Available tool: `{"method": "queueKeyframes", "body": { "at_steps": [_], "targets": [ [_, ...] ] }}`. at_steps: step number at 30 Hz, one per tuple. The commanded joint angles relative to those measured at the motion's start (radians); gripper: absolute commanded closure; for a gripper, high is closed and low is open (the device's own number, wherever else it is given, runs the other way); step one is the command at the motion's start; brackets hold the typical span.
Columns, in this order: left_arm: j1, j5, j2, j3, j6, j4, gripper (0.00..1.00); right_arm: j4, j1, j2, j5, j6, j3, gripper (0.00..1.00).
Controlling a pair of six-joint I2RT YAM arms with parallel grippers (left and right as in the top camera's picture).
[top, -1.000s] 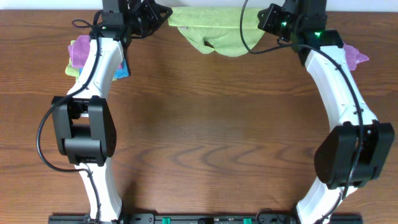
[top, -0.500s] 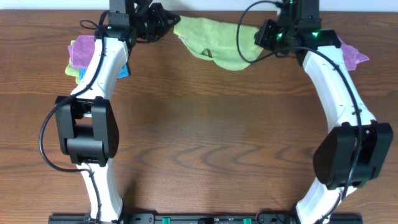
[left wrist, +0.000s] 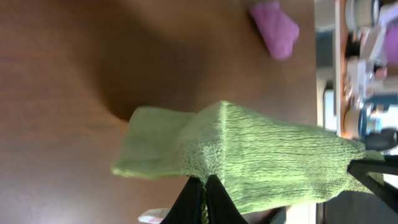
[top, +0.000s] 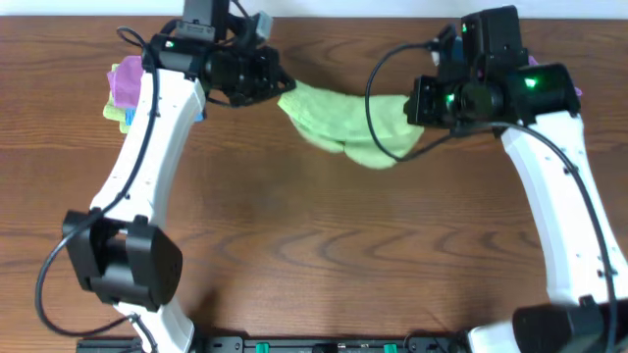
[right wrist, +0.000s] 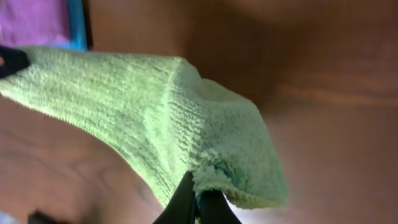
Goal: Fold the cloth
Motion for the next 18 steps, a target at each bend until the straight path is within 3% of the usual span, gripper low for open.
{"method": "queueKeyframes", "body": {
  "at_steps": [1, 8, 18],
  "targets": [
    [-0.042, -0.019, -0.031, 0.017, 0.041, -0.063, 0.94, -0.055, 0.031, -0.034, 0.024, -0.019, 0.013, 0.99],
    [-0.125, -0.110, -0.053, 0.016, 0.018, -0.197, 0.94, -0.149, 0.056, -0.067, 0.127, 0.041, 0.010, 0.99],
    [-0.130, -0.244, -0.050, 0.005, -0.028, -0.151, 0.94, 0.111, 0.044, -0.052, 0.167, 0.109, -0.188, 0.99]
  ]
}}
